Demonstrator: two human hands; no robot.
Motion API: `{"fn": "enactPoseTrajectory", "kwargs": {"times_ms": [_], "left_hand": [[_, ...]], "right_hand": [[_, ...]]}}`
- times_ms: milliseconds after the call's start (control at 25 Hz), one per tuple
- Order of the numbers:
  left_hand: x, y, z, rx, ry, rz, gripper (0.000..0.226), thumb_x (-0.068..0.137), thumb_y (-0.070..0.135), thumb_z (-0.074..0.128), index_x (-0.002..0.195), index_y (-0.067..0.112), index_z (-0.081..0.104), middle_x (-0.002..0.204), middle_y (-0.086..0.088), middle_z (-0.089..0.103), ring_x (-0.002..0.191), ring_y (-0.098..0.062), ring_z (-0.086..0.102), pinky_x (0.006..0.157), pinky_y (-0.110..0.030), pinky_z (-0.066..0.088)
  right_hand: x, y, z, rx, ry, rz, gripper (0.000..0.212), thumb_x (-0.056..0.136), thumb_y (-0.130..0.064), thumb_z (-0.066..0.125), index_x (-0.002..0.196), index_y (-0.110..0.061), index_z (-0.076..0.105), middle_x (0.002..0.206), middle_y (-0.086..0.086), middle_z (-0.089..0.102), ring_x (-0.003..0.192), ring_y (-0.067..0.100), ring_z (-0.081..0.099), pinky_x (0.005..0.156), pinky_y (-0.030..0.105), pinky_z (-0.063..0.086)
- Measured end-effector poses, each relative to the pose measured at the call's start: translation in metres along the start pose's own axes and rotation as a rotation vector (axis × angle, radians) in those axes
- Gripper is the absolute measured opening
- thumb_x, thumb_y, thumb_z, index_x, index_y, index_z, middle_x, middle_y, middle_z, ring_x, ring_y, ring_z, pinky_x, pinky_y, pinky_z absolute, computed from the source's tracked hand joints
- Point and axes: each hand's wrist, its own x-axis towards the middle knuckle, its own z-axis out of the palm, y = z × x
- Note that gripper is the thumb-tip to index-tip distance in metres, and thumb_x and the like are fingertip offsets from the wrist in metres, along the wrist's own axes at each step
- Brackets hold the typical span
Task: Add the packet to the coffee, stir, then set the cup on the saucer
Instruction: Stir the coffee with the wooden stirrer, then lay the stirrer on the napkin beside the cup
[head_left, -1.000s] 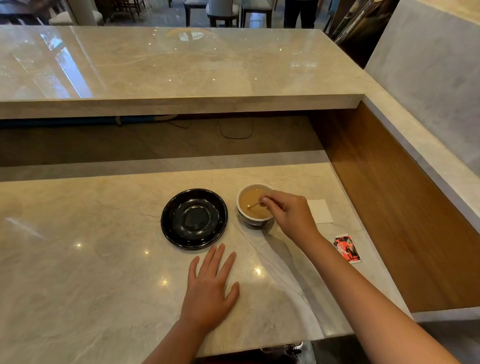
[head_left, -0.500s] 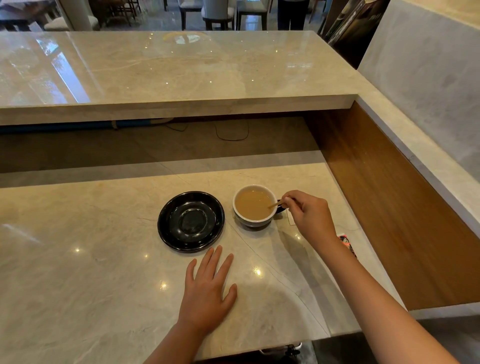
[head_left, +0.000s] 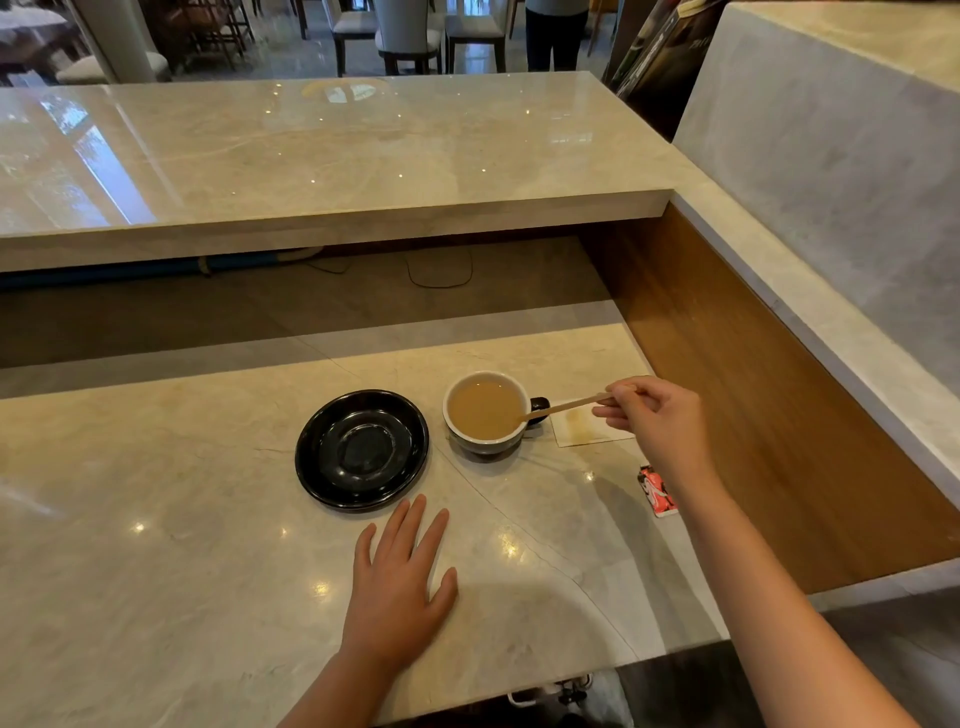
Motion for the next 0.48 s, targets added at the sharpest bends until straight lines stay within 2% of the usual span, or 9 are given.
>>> {"fn": "enactPoseTrajectory", "kwargs": {"times_ms": [200, 320, 400, 480], "left_hand": [[0.000, 0.000, 0.001, 0.019, -0.015, -0.021, 0.061, 0.086, 0.052, 0.032, 0.142, 0.028, 0.028, 0.150, -0.003, 0.025, 0.136, -0.016, 0.010, 0.107, -0.041, 0.003], [0.001, 0.001, 0.000, 0.023, -0.021, -0.027, 0.063, 0.086, 0.054, 0.026, 0.144, 0.031, 0.021, 0.152, 0.001, 0.012, 0.137, -0.012, -0.001, 0.108, -0.040, -0.003], [0.000, 0.001, 0.000, 0.026, -0.026, -0.029, 0.065, 0.085, 0.056, 0.021, 0.145, 0.033, 0.015, 0.152, 0.004, 0.004, 0.136, -0.010, -0.007, 0.108, -0.040, -0.007], [0.000, 0.001, 0.000, 0.034, -0.021, -0.033, 0.064, 0.085, 0.056, 0.022, 0.145, 0.032, 0.017, 0.152, 0.003, 0.006, 0.136, -0.010, -0.005, 0.108, -0.040, -0.006]], "right_hand": [[-0.002, 0.007, -0.034, 0.110, 0.111, 0.011, 0.018, 0.089, -0.007, 0.053, 0.081, -0.017, 0.066, 0.081, 0.011, 0.070, 0.070, 0.011, 0.071, 0.064, 0.016, 0.058], [-0.002, 0.021, -0.041, -0.028, 0.103, -0.070, 0.015, 0.088, -0.006, 0.055, 0.090, -0.013, 0.068, 0.083, 0.007, 0.070, 0.078, 0.016, 0.069, 0.069, 0.015, 0.057], [-0.002, 0.032, -0.037, -0.270, 0.090, -0.241, 0.014, 0.087, -0.007, 0.058, 0.094, -0.010, 0.070, 0.085, 0.006, 0.072, 0.079, 0.014, 0.068, 0.074, 0.012, 0.052], [-0.004, 0.043, -0.031, -0.501, 0.055, -0.511, 0.017, 0.087, -0.014, 0.056, 0.093, -0.007, 0.071, 0.085, 0.010, 0.075, 0.075, 0.015, 0.069, 0.071, 0.012, 0.051]]}}
